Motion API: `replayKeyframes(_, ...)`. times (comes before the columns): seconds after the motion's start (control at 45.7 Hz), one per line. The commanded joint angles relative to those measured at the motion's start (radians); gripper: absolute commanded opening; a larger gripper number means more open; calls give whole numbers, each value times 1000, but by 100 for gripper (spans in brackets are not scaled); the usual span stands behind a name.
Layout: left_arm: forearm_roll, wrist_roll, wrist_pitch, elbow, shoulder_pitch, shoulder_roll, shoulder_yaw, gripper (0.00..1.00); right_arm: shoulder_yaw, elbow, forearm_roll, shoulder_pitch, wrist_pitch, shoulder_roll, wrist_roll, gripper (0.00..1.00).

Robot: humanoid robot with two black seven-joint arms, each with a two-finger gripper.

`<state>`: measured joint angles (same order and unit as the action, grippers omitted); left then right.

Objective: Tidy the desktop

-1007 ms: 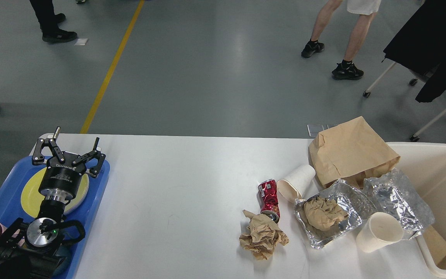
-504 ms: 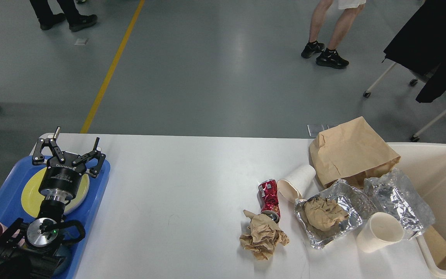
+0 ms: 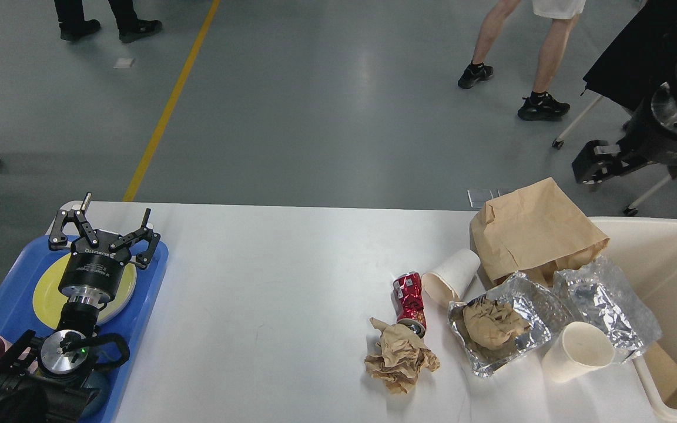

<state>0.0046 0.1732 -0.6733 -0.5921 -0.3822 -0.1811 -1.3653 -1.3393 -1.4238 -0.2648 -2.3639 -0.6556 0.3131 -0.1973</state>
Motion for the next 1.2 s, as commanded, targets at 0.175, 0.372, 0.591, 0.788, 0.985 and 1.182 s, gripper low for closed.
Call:
replayKeyframes(0.175,0,0,0,0,0,0,0,97,81,-133,56,-110,19,-22,9,100)
replayKeyframes(0.372,0,0,0,0,0,0,0,97,78,-132,59,-101,31,-19,9,100)
replayKeyframes(0.591,0,0,0,0,0,0,0,97,81,-118,44,-60,45,-25,9,100)
replayKeyframes(0.788,0,0,0,0,0,0,0,97,92,18,42,119,212,-26,7,100)
replayKeyframes(0.985,0,0,-2,0,0,0,0,97,124,236,41,366,277,-34,9,100)
replayKeyframes(1.182,0,0,-2,0,0,0,0,97,196,500,-63,652,289,-124,12,100)
